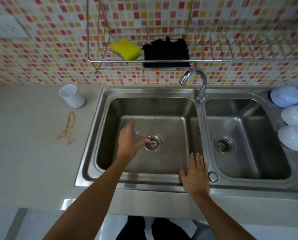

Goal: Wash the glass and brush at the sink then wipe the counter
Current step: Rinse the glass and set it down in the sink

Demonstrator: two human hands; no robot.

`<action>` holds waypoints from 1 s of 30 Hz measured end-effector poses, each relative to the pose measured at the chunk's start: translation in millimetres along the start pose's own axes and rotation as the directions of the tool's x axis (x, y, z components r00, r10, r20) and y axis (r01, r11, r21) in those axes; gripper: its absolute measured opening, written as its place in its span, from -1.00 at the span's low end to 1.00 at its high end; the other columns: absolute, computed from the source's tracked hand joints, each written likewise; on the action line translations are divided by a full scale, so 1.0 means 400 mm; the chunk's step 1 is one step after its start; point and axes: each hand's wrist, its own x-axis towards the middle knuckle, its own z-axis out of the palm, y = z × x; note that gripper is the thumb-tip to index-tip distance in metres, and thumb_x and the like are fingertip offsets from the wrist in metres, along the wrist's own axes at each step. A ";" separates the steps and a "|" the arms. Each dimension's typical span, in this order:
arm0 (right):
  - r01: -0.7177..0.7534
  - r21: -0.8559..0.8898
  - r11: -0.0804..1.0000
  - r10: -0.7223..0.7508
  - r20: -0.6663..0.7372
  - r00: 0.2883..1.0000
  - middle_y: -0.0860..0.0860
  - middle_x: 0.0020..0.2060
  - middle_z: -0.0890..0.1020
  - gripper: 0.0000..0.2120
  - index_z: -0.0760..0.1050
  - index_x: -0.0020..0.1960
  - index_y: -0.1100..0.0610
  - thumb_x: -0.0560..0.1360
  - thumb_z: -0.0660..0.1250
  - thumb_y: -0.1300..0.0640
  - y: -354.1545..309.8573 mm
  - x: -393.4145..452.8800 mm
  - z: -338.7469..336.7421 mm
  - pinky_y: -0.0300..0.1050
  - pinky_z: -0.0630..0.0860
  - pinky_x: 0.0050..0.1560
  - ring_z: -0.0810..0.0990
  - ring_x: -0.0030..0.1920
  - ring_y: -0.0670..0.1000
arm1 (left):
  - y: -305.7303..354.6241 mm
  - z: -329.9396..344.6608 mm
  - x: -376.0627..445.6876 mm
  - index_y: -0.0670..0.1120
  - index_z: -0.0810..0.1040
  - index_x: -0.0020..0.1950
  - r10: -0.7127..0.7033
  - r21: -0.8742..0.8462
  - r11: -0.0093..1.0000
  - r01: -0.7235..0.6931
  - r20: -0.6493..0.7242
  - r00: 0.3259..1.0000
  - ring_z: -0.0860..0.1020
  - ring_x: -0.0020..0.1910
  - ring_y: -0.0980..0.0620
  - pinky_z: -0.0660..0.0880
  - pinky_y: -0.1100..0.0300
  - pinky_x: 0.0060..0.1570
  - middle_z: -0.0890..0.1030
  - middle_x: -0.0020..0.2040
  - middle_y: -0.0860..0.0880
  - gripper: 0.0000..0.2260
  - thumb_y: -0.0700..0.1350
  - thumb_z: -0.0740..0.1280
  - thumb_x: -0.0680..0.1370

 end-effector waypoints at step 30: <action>0.402 0.451 0.797 -0.369 -0.163 0.915 0.20 0.46 0.28 -0.45 0.29 0.44 0.27 0.52 0.35 0.14 -0.974 0.101 0.122 0.03 0.17 0.47 0.22 0.48 0.17 | -0.602 -0.724 -0.083 -0.15 0.32 0.40 -0.375 -0.253 0.924 0.289 -0.435 0.818 0.45 0.26 -0.07 0.41 0.11 0.26 0.42 0.31 -0.11 -0.24 -0.08 0.59 0.30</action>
